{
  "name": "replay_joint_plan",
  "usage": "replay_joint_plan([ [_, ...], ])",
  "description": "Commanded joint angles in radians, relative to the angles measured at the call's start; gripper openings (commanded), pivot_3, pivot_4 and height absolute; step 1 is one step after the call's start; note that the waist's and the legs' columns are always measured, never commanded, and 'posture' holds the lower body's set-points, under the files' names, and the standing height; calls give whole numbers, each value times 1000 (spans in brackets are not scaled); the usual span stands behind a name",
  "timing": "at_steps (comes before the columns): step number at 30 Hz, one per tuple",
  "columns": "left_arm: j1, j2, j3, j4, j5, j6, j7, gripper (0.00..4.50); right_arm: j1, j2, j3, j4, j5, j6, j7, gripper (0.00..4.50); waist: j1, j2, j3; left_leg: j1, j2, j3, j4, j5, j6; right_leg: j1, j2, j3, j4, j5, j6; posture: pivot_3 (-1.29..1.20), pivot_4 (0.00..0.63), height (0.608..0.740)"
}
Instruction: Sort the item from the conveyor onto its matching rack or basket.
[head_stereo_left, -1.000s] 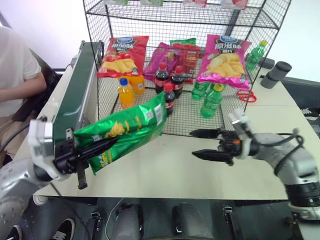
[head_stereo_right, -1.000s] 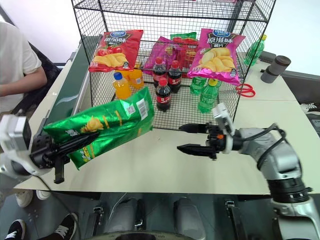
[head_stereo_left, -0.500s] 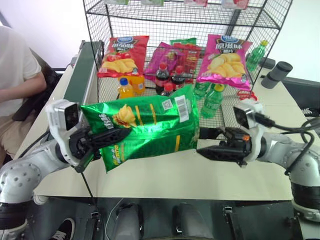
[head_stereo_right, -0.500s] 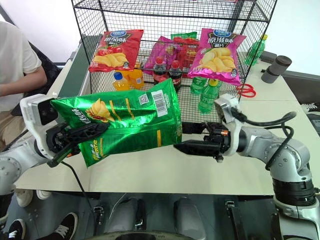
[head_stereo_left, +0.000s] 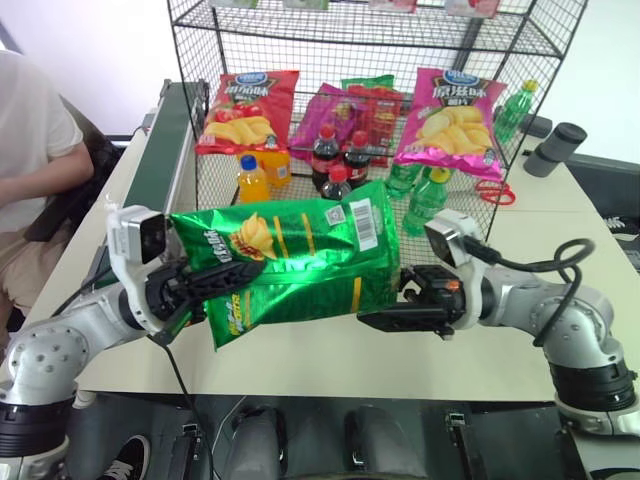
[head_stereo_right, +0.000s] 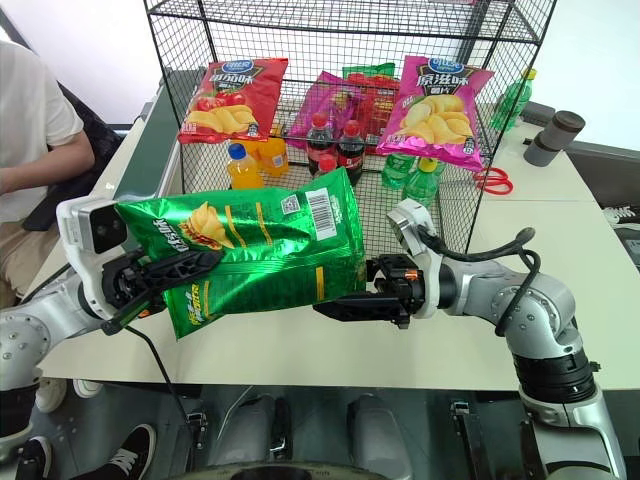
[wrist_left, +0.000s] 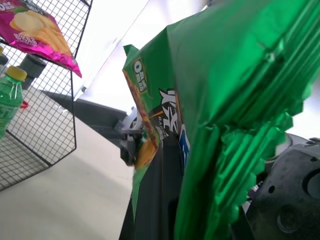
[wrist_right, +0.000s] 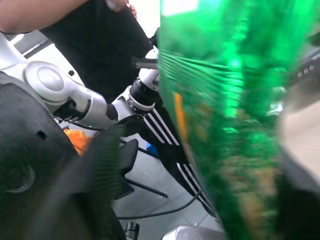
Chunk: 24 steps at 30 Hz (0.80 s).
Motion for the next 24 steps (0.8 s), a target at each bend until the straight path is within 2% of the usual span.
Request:
replay_joint_plan([
  [1,6,-3,38,-29,34,-9,-17,0,-29,25,-19,3,22,-3,-17,1301,-1,0,0,0,0,0,0,0,0,0,0,0,0,0,0,0,150,740],
  [4,10,-9,42,-28,62,-15,-16,0,-29,24,-19,3,17,2,-13,12,1,0,0,-1,0,0,0,0,0,-1,0,0,0,0,0,0,150,740],
  [6,6,-11,46,-10,75,-10,9,0,-20,17,-13,-3,-11,-11,-6,12,2,0,0,-2,0,0,0,0,0,-2,0,0,0,0,0,0,150,740],
  [7,7,-1,44,-5,80,5,16,264,-17,17,-14,-3,-20,-17,-10,2,3,0,0,-2,0,0,0,0,0,-2,0,0,0,0,0,0,150,740],
  [10,11,-8,45,-12,137,-23,5,1247,-12,1,-14,-5,-78,-59,3,0,2,0,0,-2,0,0,0,0,0,-2,0,0,0,0,0,0,150,740],
  [16,21,-30,92,41,258,-109,-7,4234,-1,-56,-45,-48,-210,-186,5,0,1,0,0,-2,0,0,0,0,0,-3,0,0,0,0,0,0,150,740],
  [17,24,-38,102,57,292,-140,-5,4420,2,-62,-50,-62,-245,-226,-3,0,1,0,0,-2,0,0,0,0,0,-3,0,0,0,0,0,0,150,740],
  [19,32,-47,116,86,360,-196,-13,4420,2,-67,-62,-94,-295,-301,-9,0,1,0,0,-3,0,0,0,0,0,-3,0,0,0,0,0,0,150,740],
  [21,39,-56,135,125,393,-222,-6,4420,-81,-18,-119,-127,-261,-323,-110,0,-3,0,0,-3,0,0,0,0,0,-4,0,0,0,0,0,0,150,740],
  [24,44,-68,118,135,496,-309,-26,4420,-145,-37,-89,-151,-433,-459,-136,0,-3,0,0,-3,0,2,0,0,-1,-6,0,1,1,0,0,0,150,740],
])
